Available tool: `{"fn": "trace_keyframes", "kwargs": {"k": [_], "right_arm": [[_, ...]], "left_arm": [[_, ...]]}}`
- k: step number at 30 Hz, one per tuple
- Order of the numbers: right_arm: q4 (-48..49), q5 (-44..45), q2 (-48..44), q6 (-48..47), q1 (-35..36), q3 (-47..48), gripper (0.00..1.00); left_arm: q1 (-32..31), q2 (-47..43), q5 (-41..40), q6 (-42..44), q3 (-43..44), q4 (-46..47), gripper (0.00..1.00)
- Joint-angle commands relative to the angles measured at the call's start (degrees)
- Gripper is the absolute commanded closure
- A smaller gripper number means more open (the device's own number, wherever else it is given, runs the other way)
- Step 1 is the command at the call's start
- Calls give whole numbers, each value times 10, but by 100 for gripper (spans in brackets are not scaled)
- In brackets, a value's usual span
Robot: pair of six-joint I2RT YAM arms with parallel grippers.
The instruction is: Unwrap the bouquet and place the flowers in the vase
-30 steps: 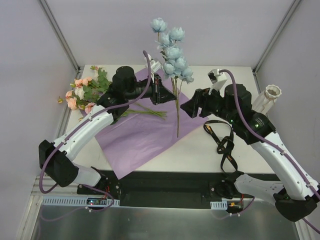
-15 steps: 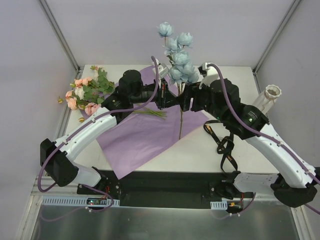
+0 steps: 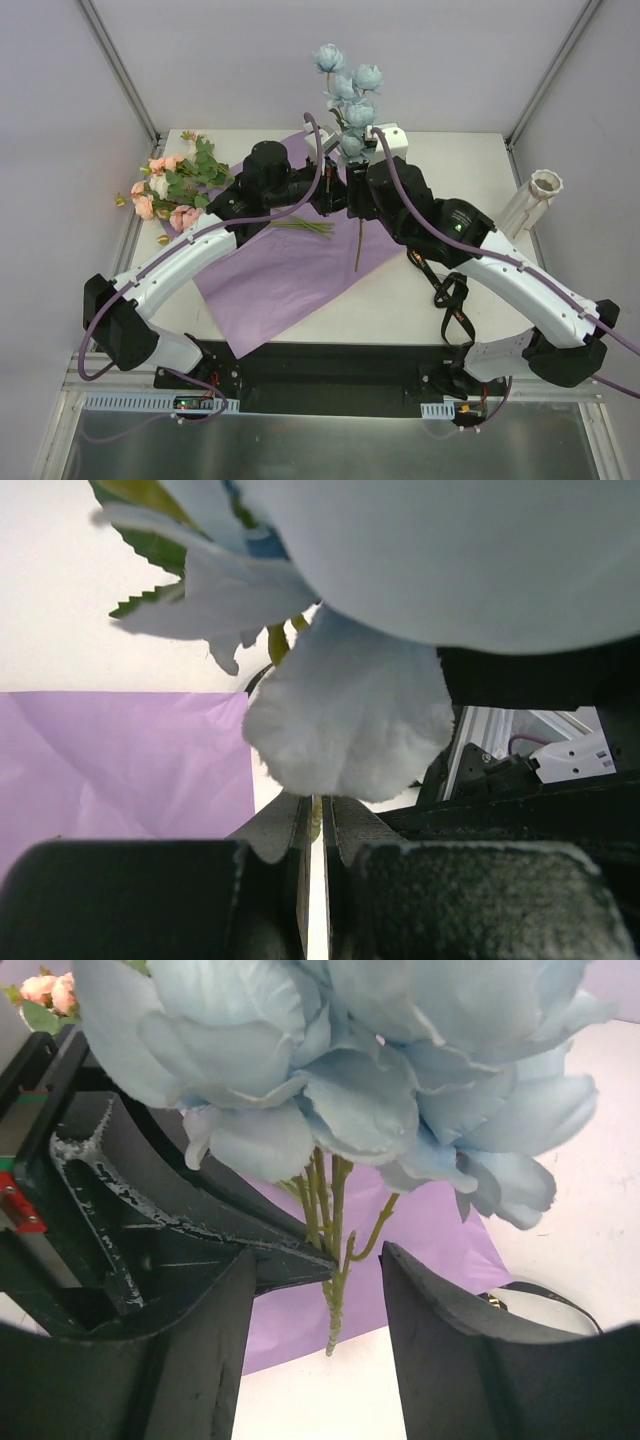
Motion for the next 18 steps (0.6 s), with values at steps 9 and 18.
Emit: {"fn": "trace_keyframes", "kwargs": {"k": [9,18], "right_arm": [[84,70,-38,-3,3,-26,49],[111,52,-94,3,2,-72,39]], "left_arm": [[-9,8,3,12,0,12,100],[-9,12,8,7,3,11,100]]}}
